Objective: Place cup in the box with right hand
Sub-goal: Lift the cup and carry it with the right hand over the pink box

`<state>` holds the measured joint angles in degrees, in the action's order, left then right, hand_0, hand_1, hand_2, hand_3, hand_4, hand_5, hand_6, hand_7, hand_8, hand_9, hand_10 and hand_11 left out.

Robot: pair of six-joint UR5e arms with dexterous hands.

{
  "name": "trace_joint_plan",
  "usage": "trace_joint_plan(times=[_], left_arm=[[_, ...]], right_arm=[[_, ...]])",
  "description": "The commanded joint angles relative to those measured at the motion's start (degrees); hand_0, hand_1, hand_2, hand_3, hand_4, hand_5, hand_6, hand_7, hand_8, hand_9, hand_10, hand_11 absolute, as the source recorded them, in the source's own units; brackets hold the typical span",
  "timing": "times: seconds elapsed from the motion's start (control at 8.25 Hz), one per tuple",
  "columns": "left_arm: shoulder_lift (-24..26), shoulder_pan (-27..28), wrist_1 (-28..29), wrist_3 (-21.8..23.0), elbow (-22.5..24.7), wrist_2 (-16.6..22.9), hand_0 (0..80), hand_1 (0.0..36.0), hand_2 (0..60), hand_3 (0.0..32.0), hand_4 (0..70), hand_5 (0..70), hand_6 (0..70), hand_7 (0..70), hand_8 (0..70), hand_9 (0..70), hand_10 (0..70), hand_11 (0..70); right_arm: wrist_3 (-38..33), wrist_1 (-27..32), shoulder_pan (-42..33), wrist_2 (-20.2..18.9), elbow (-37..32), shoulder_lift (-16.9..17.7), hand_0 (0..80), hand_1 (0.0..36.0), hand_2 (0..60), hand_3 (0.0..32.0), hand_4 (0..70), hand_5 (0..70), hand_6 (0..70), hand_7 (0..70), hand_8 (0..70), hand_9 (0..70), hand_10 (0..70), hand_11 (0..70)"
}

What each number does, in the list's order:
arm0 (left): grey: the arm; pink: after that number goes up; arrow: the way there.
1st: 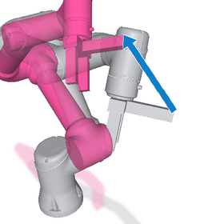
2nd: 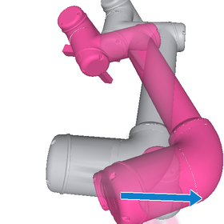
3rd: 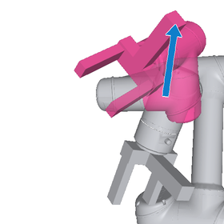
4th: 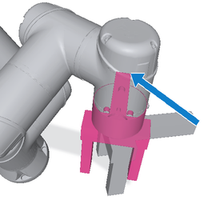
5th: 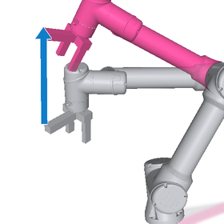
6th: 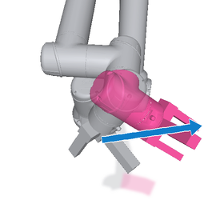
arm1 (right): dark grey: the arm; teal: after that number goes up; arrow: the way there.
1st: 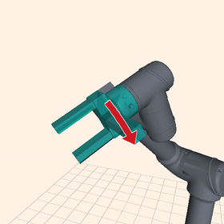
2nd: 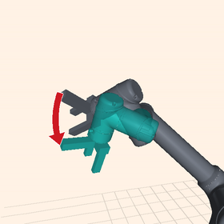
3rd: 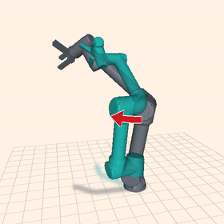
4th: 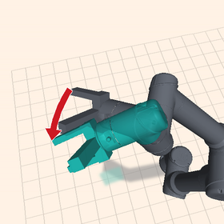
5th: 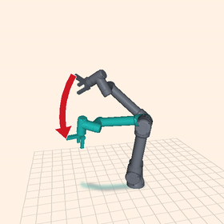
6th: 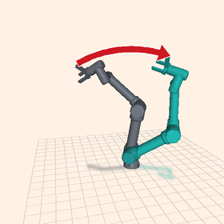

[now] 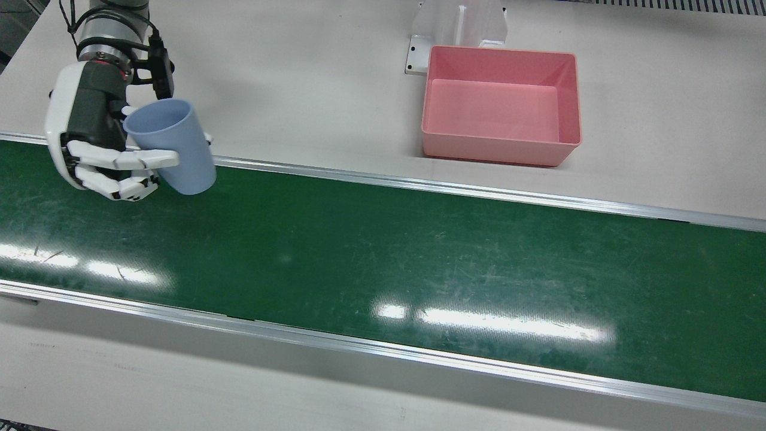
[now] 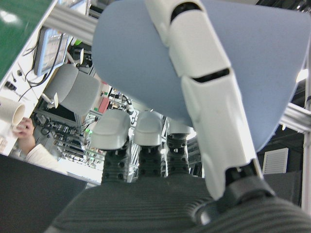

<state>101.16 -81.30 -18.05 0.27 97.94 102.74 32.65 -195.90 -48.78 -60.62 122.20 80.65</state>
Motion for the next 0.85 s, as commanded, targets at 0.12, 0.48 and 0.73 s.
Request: trace_joint_plan(times=[0.12,0.48,0.73], left_arm=[[0.0,0.0,0.0,0.0,0.0,0.0,0.0,0.0,0.0,0.0,0.0,0.0,0.0,0.0,0.0,0.0,0.0,0.0],[0.1,0.0,-0.1,0.0,0.1,0.0,0.0,0.0,0.0,0.0,0.0,0.0,0.0,0.0,0.0,0.0,0.0,0.0],[0.0,0.0,0.0,0.1,0.1,0.0,0.0,0.0,0.0,0.0,0.0,0.0,0.0,0.0,0.0,0.0,0.0,0.0]], right_arm=[[14.3,-0.2,21.6,5.8,6.9,-7.2,80.0,36.0,60.0,0.0,70.0,30.8,58.9,70.0,70.0,70.0,70.0,70.0],[26.4,0.3,36.8,8.7,7.1,-12.2,80.0,36.0,60.0,0.0,70.0,31.4,59.5,70.0,70.0,70.0,70.0,70.0],[29.8,3.2,41.7,10.1,6.9,-11.2,80.0,36.0,60.0,0.0,70.0,31.4,59.6,70.0,70.0,70.0,70.0,70.0]])
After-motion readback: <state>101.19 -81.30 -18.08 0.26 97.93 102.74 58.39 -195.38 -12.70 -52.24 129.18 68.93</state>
